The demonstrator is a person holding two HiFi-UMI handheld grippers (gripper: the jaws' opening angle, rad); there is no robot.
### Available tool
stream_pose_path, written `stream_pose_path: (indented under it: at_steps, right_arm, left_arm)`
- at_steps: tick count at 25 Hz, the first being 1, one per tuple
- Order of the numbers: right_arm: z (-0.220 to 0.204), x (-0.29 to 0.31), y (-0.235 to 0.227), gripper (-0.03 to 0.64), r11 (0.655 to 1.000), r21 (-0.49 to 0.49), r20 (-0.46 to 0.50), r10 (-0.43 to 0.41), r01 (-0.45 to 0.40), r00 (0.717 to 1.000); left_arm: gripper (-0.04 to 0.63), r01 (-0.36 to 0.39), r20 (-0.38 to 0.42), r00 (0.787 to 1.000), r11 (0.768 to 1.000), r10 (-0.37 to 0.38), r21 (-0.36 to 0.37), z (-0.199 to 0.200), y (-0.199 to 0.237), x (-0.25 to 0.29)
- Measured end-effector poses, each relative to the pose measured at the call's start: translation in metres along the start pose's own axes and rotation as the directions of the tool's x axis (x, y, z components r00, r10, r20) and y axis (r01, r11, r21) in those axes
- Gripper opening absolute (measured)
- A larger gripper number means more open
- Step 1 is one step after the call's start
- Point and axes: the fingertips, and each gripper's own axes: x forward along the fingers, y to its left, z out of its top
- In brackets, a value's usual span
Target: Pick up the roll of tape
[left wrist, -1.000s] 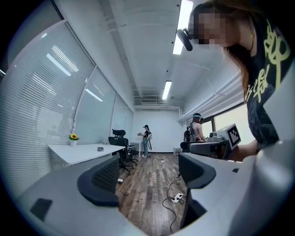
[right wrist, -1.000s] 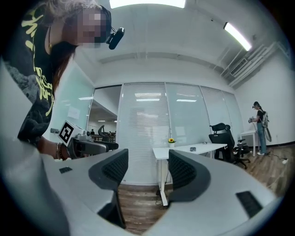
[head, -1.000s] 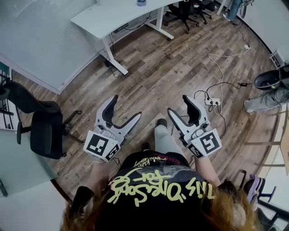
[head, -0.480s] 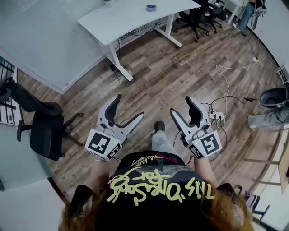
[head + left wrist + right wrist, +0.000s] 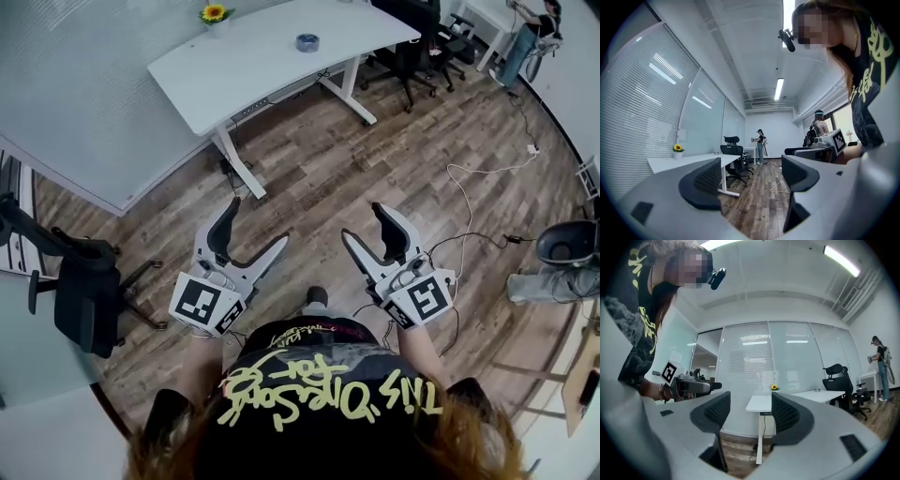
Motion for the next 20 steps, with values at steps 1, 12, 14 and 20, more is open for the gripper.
stream_pose_path:
  at_steps: [1,12,14,20]
  right_arm:
    - [0.001,0.004,-0.013,0.258,1.000,0.001,0.004,-0.001,0.001,1.000]
    - [-0.016,0.040,-0.075,0.258,0.998,0.053,0.001,0.046,-0.046,0.999]
    - [-0.019,0.045,-0.076,0.258,0.997,0.057,-0.003,0.051,-0.051,0.999]
    - [-0.014,0.051,-0.087,0.258,0.998,0.047,-0.003,0.040,-0.040,0.999]
  left_arm:
    - [0.396,-0.006,0.005,1.000,1.000,0.006,0.000,0.002,0.005,0.012]
    - [0.396,-0.069,-0.020,0.997,0.998,0.069,-0.014,-0.010,0.034,0.066]
    - [0.396,-0.070,-0.031,0.997,0.997,0.069,-0.017,-0.014,0.039,0.069]
    - [0.394,-0.032,-0.045,0.998,0.999,0.032,0.000,-0.012,0.042,0.092]
